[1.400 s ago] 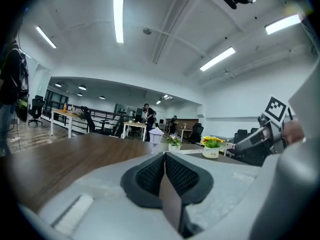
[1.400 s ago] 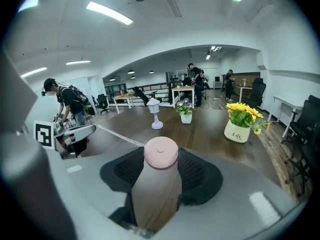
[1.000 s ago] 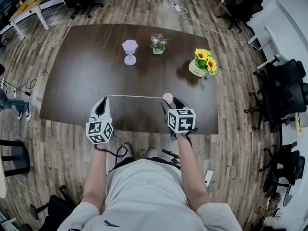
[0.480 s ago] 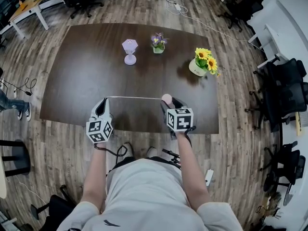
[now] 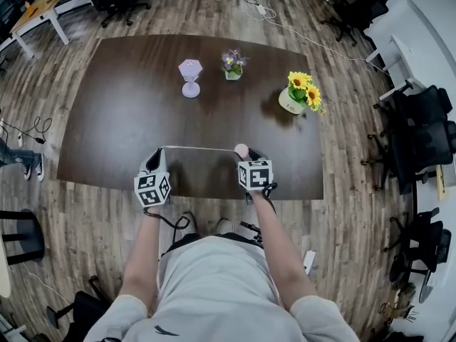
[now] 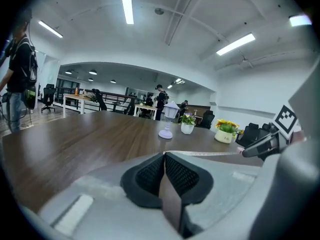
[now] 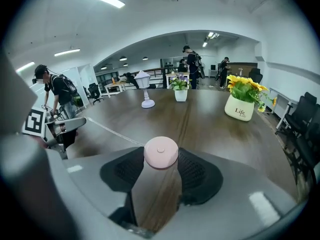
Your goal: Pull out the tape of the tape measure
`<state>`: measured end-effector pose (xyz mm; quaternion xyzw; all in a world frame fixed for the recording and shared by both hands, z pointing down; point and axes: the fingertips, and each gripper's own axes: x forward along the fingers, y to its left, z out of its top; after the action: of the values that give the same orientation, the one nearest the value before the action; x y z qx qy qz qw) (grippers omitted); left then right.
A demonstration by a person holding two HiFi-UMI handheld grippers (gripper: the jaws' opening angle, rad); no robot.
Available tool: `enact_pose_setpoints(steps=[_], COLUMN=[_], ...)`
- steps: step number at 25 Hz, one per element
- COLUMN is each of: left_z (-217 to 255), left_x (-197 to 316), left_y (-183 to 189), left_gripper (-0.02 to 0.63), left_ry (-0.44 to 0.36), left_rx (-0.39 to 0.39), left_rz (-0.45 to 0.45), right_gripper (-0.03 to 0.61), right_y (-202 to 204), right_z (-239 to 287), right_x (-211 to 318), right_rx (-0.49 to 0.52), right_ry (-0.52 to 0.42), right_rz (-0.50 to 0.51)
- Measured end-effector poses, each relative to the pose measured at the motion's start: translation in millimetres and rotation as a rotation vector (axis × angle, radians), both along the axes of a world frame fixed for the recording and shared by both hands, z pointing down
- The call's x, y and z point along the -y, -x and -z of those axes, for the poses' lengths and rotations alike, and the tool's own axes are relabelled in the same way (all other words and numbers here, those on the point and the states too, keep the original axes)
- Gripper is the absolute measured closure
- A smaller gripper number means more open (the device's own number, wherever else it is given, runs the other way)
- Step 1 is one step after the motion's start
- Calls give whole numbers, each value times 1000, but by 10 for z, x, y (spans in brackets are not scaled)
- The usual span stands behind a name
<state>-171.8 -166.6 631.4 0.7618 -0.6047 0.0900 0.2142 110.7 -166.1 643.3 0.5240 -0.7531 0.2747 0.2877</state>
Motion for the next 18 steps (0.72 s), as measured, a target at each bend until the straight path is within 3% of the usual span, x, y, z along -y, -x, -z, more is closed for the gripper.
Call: enact_pose_setpoints(steps=[10, 18], left_z=[-506, -684], left_x=[185, 194], left_y=[-302, -439], left_gripper=[598, 595], left_ry=[130, 156], left_rx=[107, 286], left_rz=[-81, -144], right_gripper=[365, 365], right_y=[-181, -171], right_z=[-487, -667], right_x=[185, 236], right_rx=[-81, -139], right_ry=[67, 98], right_rz=[-82, -60])
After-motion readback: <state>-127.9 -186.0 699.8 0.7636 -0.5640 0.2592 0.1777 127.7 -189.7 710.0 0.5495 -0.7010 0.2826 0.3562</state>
